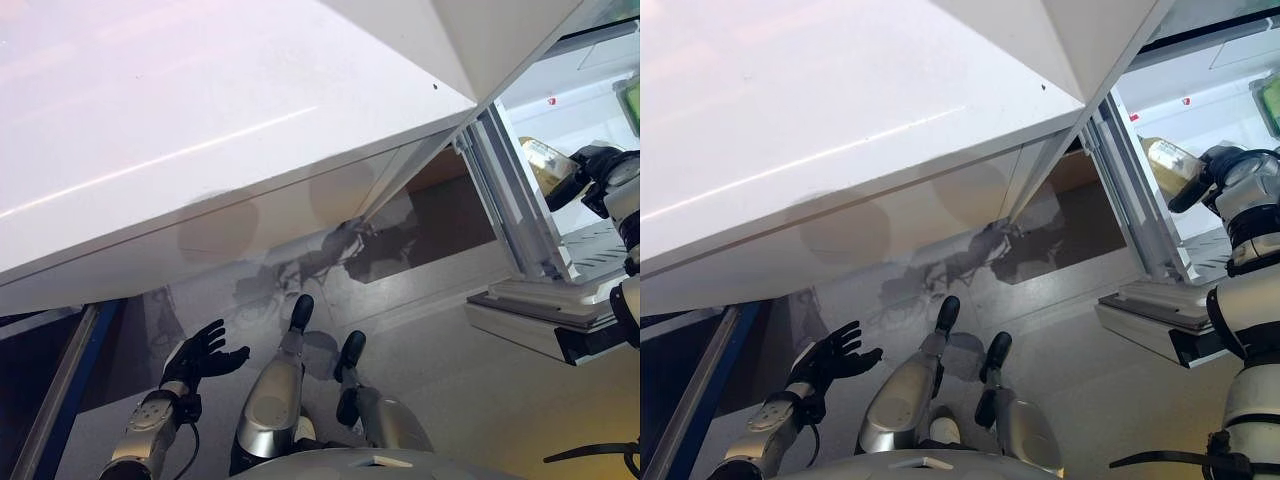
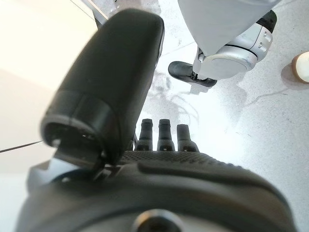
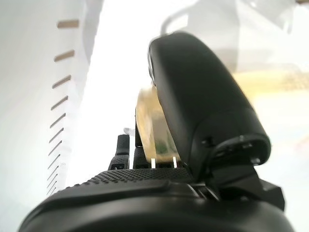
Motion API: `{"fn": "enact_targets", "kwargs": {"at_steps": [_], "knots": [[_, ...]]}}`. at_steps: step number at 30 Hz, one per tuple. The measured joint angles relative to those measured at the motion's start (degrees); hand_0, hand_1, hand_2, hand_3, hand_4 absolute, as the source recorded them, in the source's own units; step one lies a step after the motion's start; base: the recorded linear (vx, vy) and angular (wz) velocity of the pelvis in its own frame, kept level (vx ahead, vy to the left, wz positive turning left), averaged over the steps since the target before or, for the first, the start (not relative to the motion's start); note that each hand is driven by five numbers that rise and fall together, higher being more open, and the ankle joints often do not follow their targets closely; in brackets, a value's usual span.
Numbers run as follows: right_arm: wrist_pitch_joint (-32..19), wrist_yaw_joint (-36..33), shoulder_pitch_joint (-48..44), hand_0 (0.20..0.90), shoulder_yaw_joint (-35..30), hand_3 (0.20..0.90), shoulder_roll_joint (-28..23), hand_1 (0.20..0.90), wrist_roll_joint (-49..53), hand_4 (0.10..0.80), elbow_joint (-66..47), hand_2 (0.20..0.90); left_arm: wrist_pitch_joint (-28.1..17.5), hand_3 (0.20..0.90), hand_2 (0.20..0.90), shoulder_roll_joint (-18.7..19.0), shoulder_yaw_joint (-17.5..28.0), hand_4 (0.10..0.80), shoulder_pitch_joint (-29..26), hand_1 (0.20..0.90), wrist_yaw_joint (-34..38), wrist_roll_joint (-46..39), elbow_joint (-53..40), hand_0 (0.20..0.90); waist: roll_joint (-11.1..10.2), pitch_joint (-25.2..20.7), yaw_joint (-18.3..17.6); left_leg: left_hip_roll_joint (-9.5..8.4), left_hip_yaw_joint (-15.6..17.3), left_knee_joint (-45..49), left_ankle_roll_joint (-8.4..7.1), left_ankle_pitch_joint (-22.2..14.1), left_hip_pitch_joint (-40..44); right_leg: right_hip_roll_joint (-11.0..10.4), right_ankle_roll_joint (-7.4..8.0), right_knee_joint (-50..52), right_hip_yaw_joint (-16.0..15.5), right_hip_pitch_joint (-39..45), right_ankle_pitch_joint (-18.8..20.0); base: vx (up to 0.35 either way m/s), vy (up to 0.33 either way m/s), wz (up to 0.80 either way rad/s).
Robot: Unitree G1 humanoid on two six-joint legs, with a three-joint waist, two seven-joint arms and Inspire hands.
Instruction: Put drinks into fridge and close the fridge
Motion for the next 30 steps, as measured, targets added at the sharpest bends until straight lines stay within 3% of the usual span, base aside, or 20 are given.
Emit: {"fn": "enact_targets", "kwargs": {"at_steps": [4, 8, 12, 20, 26, 30], "knots": [[-0.25, -0.52, 0.0, 0.9, -0.2, 0.9, 0.01, 0.9, 0.02, 0.8, 0.02, 0.9, 0.47, 0.9, 0.9, 0.01, -0.01, 0.8, 0.01, 0.9, 0.15, 0.0, -0.5, 0.9, 0.04, 0.02, -0.01, -0.07, 0.12, 0.0, 0.01, 0.01, 0.03, -0.08, -0.01, 0.0, 0.04, -0.02, 0.0, 0.01, 0.002, 0.0], [-0.02, -1.02, -0.01, 0.9, -0.72, 0.9, 0.03, 0.9, -0.01, 0.8, 0.03, 0.9, 4.24, 0.9, 0.9, 0.26, 0.05, 0.8, -0.63, 0.9, 1.05, 0.03, -3.64, 0.9, 0.07, 0.04, 0.09, -0.11, 0.21, 0.01, 0.03, 0.02, 0.28, -0.14, -0.02, 0.01, 0.08, 0.26, 0.01, 0.04, -0.01, 0.0], [-1.5, -0.23, -0.82, 0.9, -1.15, 0.9, 0.01, 0.9, 0.07, 0.8, 0.36, 0.9, 7.57, 0.9, 0.9, 0.4, 0.24, 0.8, -4.99, 0.9, -0.09, 0.25, -0.84, 0.9, 0.08, 0.04, -0.07, -0.06, 0.47, 0.01, 0.03, 0.03, 1.59, -0.17, -0.02, 0.01, 0.37, 1.4, 0.02, 0.005, 0.041, -0.02], [-6.4, -0.3, -2.85, 0.9, -1.17, 0.9, -1.16, 0.9, 5.8, 0.8, -4.33, 0.9, 7.83, 0.9, 0.9, 0.59, 0.37, 0.8, -7.55, 0.9, -1.82, 0.57, 3.88, 0.9, 0.06, 0.0, -2.97, 0.1, 2.21, 0.0, 0.05, 0.01, 5.1, -0.25, -0.22, 0.0, 2.25, 4.13, 0.41, 0.025, 0.045, -0.12], [-6.84, -9.81, -2.27, 0.9, -4.49, 0.9, -6.28, 0.9, 14.45, 0.8, -20.96, 0.9, 9.09, 0.9, 0.9, 0.35, 1.72, 0.8, -7.57, 0.9, -1.79, 0.73, 7.25, 0.9, 0.13, -0.08, -6.96, 0.29, 4.61, -0.01, 0.1, 0.02, 7.1, -0.3, -0.1, 0.0, 4.86, 5.16, 1.5, 0.035, 0.051, -0.23], [-9.62, -19.3, 5.62, 0.9, -17.0, 0.9, -9.54, 0.9, 15.38, 0.8, -30.6, 0.9, 9.08, 0.9, 0.9, -0.44, 2.09, 0.8, -7.51, 0.9, -2.11, 0.83, 8.35, 0.9, 0.32, -1.32, -9.16, 0.23, 5.92, -0.02, 0.63, -0.35, 8.61, -0.47, -0.07, -0.01, 6.11, 6.2, 1.61, 0.028, 0.054, -0.13]]}}
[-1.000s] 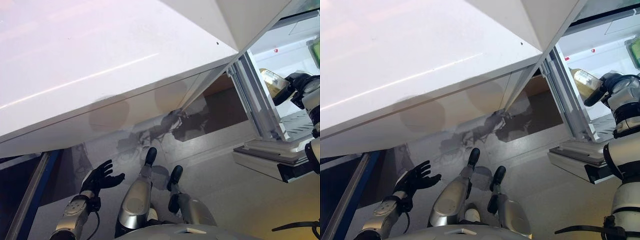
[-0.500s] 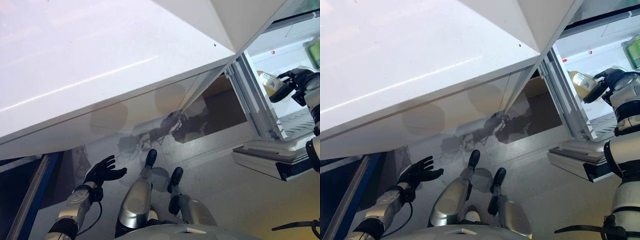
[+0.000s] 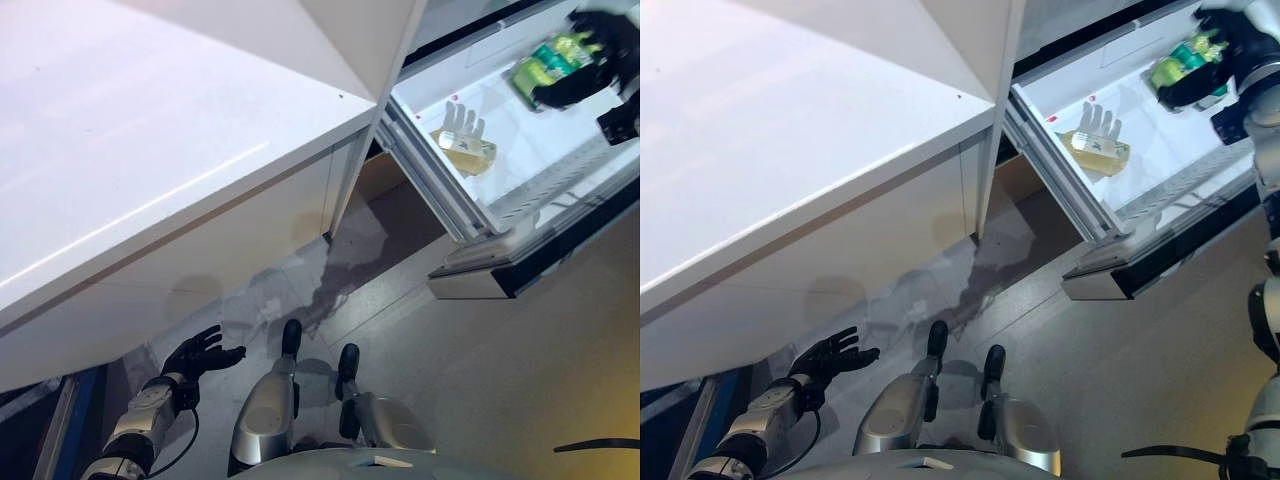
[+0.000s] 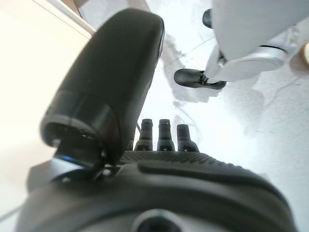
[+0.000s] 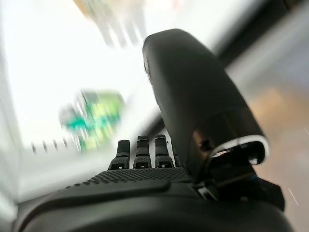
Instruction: Put drinks into fridge and close the fridge
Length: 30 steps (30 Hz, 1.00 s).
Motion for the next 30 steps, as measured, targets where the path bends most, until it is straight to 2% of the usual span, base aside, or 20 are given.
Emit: {"fn": "enact_targets", "kwargs": {"at_steps": [3, 7, 10, 13, 15, 19, 22, 25, 27, 30], "knots": [[-1.76, -5.15, 9.47, 0.9, -9.23, 0.9, -0.07, 0.9, 0.04, 0.8, -7.42, 0.9, 0.64, 0.9, 0.9, -1.19, 0.16, 0.8, 0.39, 0.9, -0.59, 2.11, 1.77, 0.9, 0.51, -3.26, -2.29, -0.12, 0.88, -0.01, 0.45, -0.36, 0.3, -0.19, 0.01, 0.0, 0.73, 0.04, -0.01, 0.041, 0.009, -0.13], [-2.74, -9.78, 21.26, 0.9, -16.83, 0.9, -0.07, 0.9, 0.09, 0.8, -14.42, 0.9, 0.82, 0.9, 0.9, -3.15, 0.34, 0.8, 1.27, 0.9, -1.07, 2.35, 1.89, 0.9, 1.71, -7.19, -4.39, -0.18, 1.47, -0.03, 0.65, -0.73, 0.86, -0.26, 0.08, 0.0, 1.79, 0.33, 0.01, 0.043, -0.017, -0.15], [-2.9, -13.34, 33.85, 0.9, -24.27, 0.9, 1.28, 0.9, 1.23, 0.8, -21.14, 0.9, 0.82, 0.9, 0.9, -4.87, 0.99, 0.8, 1.62, 0.9, -2.03, 4.48, 3.2, 0.9, 2.92, -8.92, -6.76, 0.04, 1.95, -0.09, 0.53, -1.52, 3.08, -0.13, 0.22, 0.0, 2.34, 2.21, -0.15, 0.073, -0.039, -0.13], [-2.88, -15.43, 43.44, 0.9, -30.82, 0.9, 5.59, 0.9, 1.22, 0.8, -26.61, 0.9, 0.83, 0.9, 0.9, -6.29, 1.88, 0.8, 3.98, 0.9, -2.2, 6.47, 3.47, 0.9, 3.64, -11.07, -8.6, 0.1, 2.93, -0.21, 0.52, -2.01, 3.9, -0.1, 0.21, 0.0, 3.37, 2.64, -0.17, 0.081, -0.032, -0.19], [-2.81, -17.51, 51.07, 0.9, -35.14, 0.9, 10.81, 0.9, 1.13, 0.8, -28.55, 0.9, 0.84, 0.9, 0.9, -7.02, 1.96, 0.8, 5.94, 0.9, -2.1, 8.2, 3.53, 0.9, 3.8, -11.48, -10.55, 0.0, 3.54, -0.04, 0.65, -2.5, 5.78, -0.19, 0.58, 0.01, 3.95, 4.2, -0.55, 0.099, -0.023, -0.12], [-2.69, -18.62, 62.51, 0.9, -38.08, 0.9, 17.25, 0.9, 1.07, 0.8, -28.92, 0.9, 0.93, 0.9, 0.9, -7.84, 2.01, 0.8, 7.74, 0.9, -1.68, 9.43, 4.49, 0.9, 4.17, -11.74, -12.66, -0.29, 4.21, 0.79, 0.96, -3.2, 7.46, -0.53, 0.72, 0.41, 4.63, 6.01, -0.68, 0.102, -0.013, -0.09], [-3.09, -18.93, 68.09, 0.9, -39.42, 0.9, 22.91, 0.9, 1.01, 0.8, -28.79, 0.9, 1.32, 0.9, 0.9, -8.57, 2.22, 0.8, 8.15, 0.9, -0.97, 11.19, 5.77, 0.9, 4.36, -11.39, -13.63, -0.64, 4.2, 4.75, 1.31, -5.43, 7.77, -1.07, 0.9, 3.84, 4.6, 6.44, -2.83, 0.061, -0.031, 0.03], [-3.08, -18.96, 70.78, 0.9, -39.42, 0.9, 23.84, 0.9, 1.07, 0.8, -28.79, 0.9, 2.16, 0.9, 0.9, -9.74, 2.22, 0.8, 8.63, 0.9, 0.31, 12.27, 5.78, 0.9, 5.45, -9.89, -14.51, -1.11, 4.24, 8.94, 2.0, -7.76, 7.75, -1.65, 1.46, 9.5, 4.65, 5.8, -5.93, -0.021, -0.023, 0.02], [-3.09, -18.98, 71.43, 0.9, -39.41, 0.9, 23.88, 0.9, 1.21, 0.8, -28.79, 0.9, 2.2, 0.9, 0.9, -10.03, 2.23, 0.8, 8.5, 0.9, 1.78, 12.99, 6.01, 0.9, 6.04, -9.35, -14.72, -1.72, 4.27, 14.23, 2.61, -10.04, 5.16, -2.67, 1.79, 16.93, 4.74, 2.03, -9.44, -0.108, -0.027, 0.05], [-3.21, -19.08, 70.42, 0.9, -39.23, 0.9, 23.9, 0.9, 2.19, 0.8, -28.8, 0.9, 2.26, 0.9, 0.9, -9.3, 2.31, 0.8, 6.93, 0.9, 3.02, 13.15, 5.96, 0.9, 5.28, -7.67, -14.3, -2.75, 4.29, 23.18, 3.21, -13.63, -1.0, -4.47, 1.81, 28.74, 4.83, -5.21, -14.42, -0.104, -0.011, 0.11]]}}
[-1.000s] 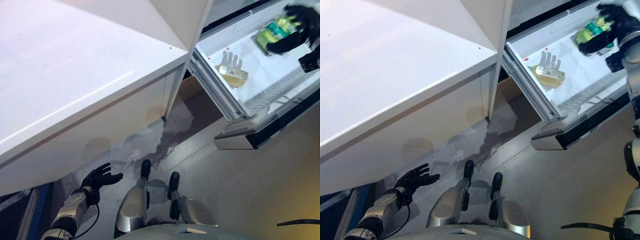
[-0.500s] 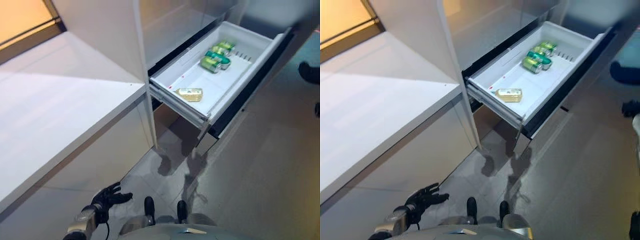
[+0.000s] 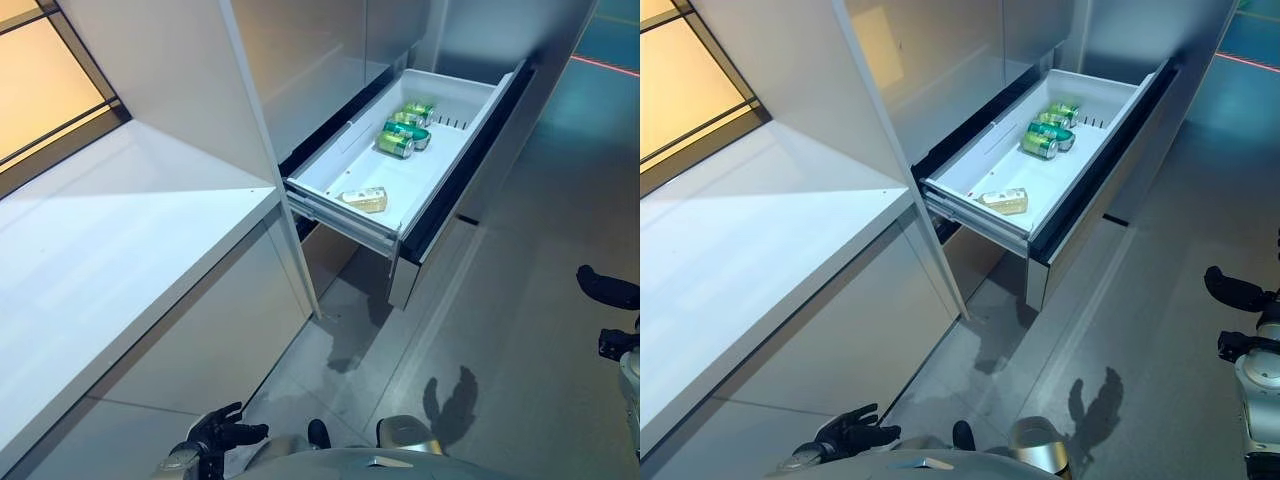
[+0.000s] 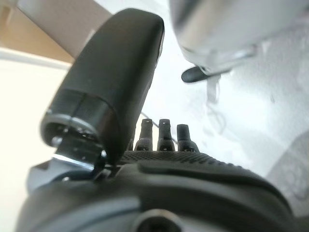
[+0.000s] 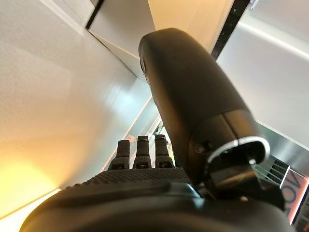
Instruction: Put drinks into fridge and close the fridge
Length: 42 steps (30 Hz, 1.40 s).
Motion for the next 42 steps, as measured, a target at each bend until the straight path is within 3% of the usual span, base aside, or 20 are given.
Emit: {"fn": "enact_targets", "kwargs": {"at_steps": [4, 9, 18, 27, 36, 42], "knots": [[-0.52, 0.31, -3.29, 0.9, 0.35, 0.9, 0.01, 0.9, 1.78, 0.8, 0.01, 0.9, 1.15, 0.9, 0.9, 1.1, 0.01, 0.8, -2.73, 0.9, 0.82, -0.01, 0.0, 0.9, -0.45, 3.84, 1.39, -0.18, 0.49, 10.55, 0.46, -3.47, -7.61, -0.89, -0.16, 10.63, 0.78, -7.74, -3.56, -0.028, -0.007, 0.03], [-0.62, 1.99, -6.88, 0.9, 4.64, 0.9, -0.03, 0.9, 2.22, 0.8, 0.37, 0.9, 1.19, 0.9, 0.9, 1.08, -0.23, 0.8, -3.39, 0.9, 2.14, -0.28, 0.88, 0.9, -0.75, 4.76, 1.93, 0.0, 0.64, 16.5, 0.53, -5.31, -11.76, -1.04, -0.29, 16.38, 1.26, -11.74, -5.29, 0.015, 0.002, 0.0], [0.07, 6.45, -14.95, 0.9, 14.6, 0.9, -0.46, 0.9, 2.8, 0.8, 5.07, 0.9, 1.23, 0.9, 0.9, 1.41, -1.06, 0.8, -7.7, 0.9, 4.36, -1.73, 0.95, 0.9, -0.89, 7.47, 2.96, -0.18, 0.44, 20.02, 0.52, -5.22, -16.73, -1.31, -0.43, 20.64, 1.27, -16.62, -5.41, -0.047, 0.006, 0.03], [1.38, 7.45, -36.0, 0.9, 28.01, 0.9, -2.67, 0.9, 4.14, 0.8, 13.3, 0.9, 1.41, 0.9, 0.9, 2.99, -3.42, 0.8, -15.62, 0.9, 6.49, -5.59, 0.77, 0.9, 0.13, 14.67, 4.54, -0.16, -0.26, 22.93, -0.2, -3.96, -23.58, -0.82, -1.12, 23.93, 1.06, -23.5, -4.99, -0.106, 0.024, 0.0], [2.92, 6.76, -45.81, 0.9, 36.49, 0.9, -2.56, 0.9, 4.66, 0.8, 18.92, 0.9, 1.53, 0.9, 0.9, 2.84, -5.67, 0.8, -18.48, 0.9, 7.75, -7.79, 0.82, 0.9, 0.52, 15.13, 4.8, -0.15, -1.68, 24.15, -0.68, -4.11, -24.87, -0.6, -1.58, 24.93, -0.02, -24.14, -5.29, -0.029, 0.024, 0.04], [2.97, 5.97, -50.23, 0.9, 38.67, 0.9, -0.03, 0.9, 6.69, 0.8, 19.39, 0.9, 2.37, 0.9, 0.9, 2.62, -6.49, 0.8, -18.55, 0.9, 7.88, -9.02, 1.33, 0.9, 0.85, 15.33, 5.98, -0.27, -2.01, 23.55, -1.36, -3.35, -25.49, -0.75, -2.04, 25.15, -0.18, -25.05, -5.22, 0.014, 0.047, 0.01]]}}
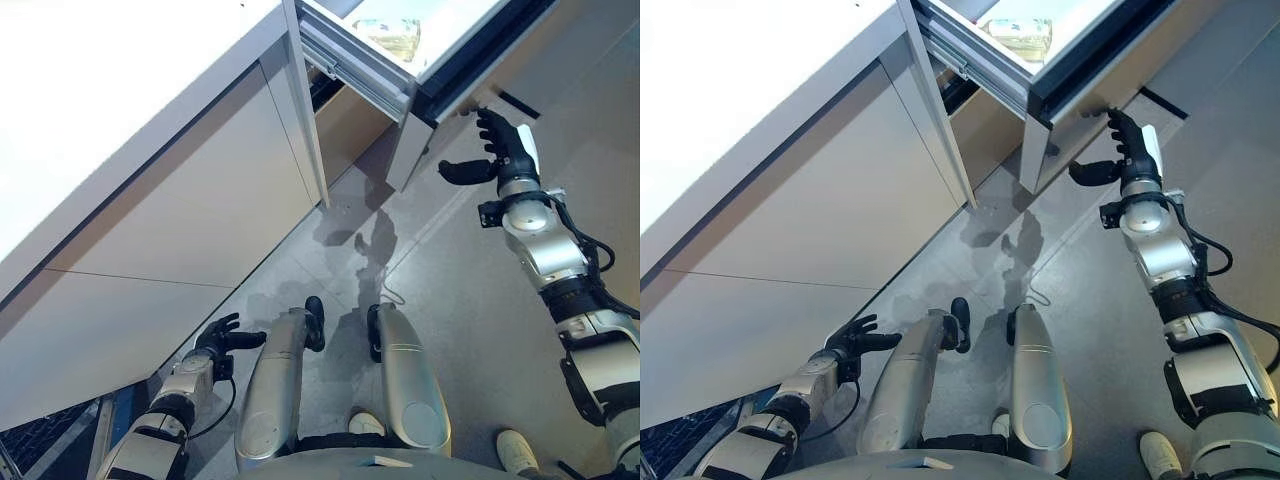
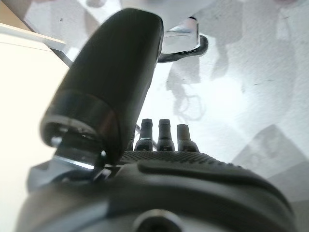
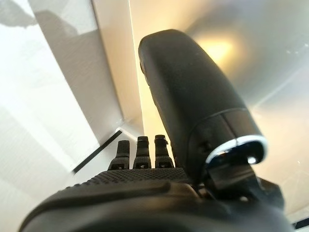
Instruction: Put drinks into fridge and close the fridge
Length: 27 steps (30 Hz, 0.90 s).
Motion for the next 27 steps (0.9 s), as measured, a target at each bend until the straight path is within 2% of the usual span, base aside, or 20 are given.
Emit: {"fn": "enact_targets", "kwargs": {"at_steps": [4, 8, 16, 18, 21, 22, 27], "knots": [[0.0, 0.0, -2.02, 0.9, 1.92, 0.9, 1.92, 0.9, 1.85, 0.8, 0.11, 0.9, 0.03, 0.9, 0.9, -0.22, -0.15, 0.8, 0.13, 0.9, -0.02, 0.0, 0.08, 0.9, 0.32, 0.17, 0.99, 0.05, -1.05, -0.83, -0.37, 0.5, 0.88, -0.04, -0.43, -0.94, -1.34, 1.46, 0.0, 0.085, 0.027, 0.1], [0.0, 0.01, -2.4, 0.9, 4.01, 0.9, 4.06, 0.9, 3.47, 0.8, 0.7, 0.9, 0.02, 0.9, 0.9, -1.02, -0.42, 0.8, 0.75, 0.9, -0.28, 0.01, 0.21, 0.9, 0.46, 0.23, 2.66, -0.01, -2.6, -4.77, -1.11, 1.58, 5.71, 0.02, -1.02, -4.8, -3.1, 6.81, 0.48, 0.106, 0.014, 0.17], [-0.03, -0.09, -8.18, 0.9, 7.25, 0.9, 8.27, 0.9, 6.42, 0.8, 1.26, 0.9, 0.06, 0.9, 0.9, -1.05, -1.15, 0.8, 1.32, 0.9, -1.28, -0.81, 0.6, 0.9, 0.49, 0.17, 6.65, 0.33, -5.96, -15.6, -2.95, 5.9, 12.32, 0.79, -2.66, -13.94, -6.73, 13.66, 2.76, 0.051, 0.005, 0.18], [-0.29, -0.01, -9.83, 0.9, 8.38, 0.9, 8.71, 0.9, 6.49, 0.8, 1.56, 0.9, 0.0, 0.9, 0.9, -1.02, -1.14, 0.8, 1.6, 0.9, -1.49, -1.0, 0.62, 0.9, 0.49, 0.13, 7.76, 0.81, -6.31, -17.2, -3.21, 6.21, 13.71, 1.17, -2.82, -15.69, -7.28, 15.33, 2.95, 0.034, -0.009, 0.11], [-3.34, 0.41, -13.08, 0.9, 11.12, 0.9, 9.08, 0.9, 6.57, 0.8, 1.54, 0.9, -0.15, 0.9, 0.9, -0.97, -1.13, 0.8, 1.59, 0.9, -1.83, -0.98, 0.64, 0.9, 0.49, 0.08, 9.42, 1.11, -7.44, -20.52, -3.6, 7.24, 16.27, 1.81, -3.07, -19.63, -8.43, 18.36, 3.73, 0.034, -0.022, 0.15], [-3.06, -1.53, -13.29, 0.9, 10.9, 0.9, 9.39, 0.9, 6.98, 0.8, 1.88, 0.9, -0.28, 0.9, 0.9, -0.8, -1.11, 0.8, 1.87, 0.9, -2.03, -0.97, 0.66, 0.9, 0.34, -0.02, 9.7, 1.15, -7.72, -21.3, -3.68, 7.39, 17.05, 1.97, -3.07, -20.67, -8.8, 19.42, 3.91, 0.035, -0.032, 0.15], [-3.34, -1.77, -13.32, 0.9, 10.85, 0.9, 6.18, 0.9, 6.92, 0.8, 3.13, 0.9, -0.78, 0.9, 0.9, -0.66, -1.0, 0.8, 2.35, 0.9, -3.65, -0.85, 0.7, 0.9, 0.25, -0.08, 9.68, 1.35, -8.32, -24.5, -3.52, 8.2, 20.14, 2.38, -2.64, -24.49, -9.48, 23.06, 4.83, 0.021, -0.012, 0.06]]}}
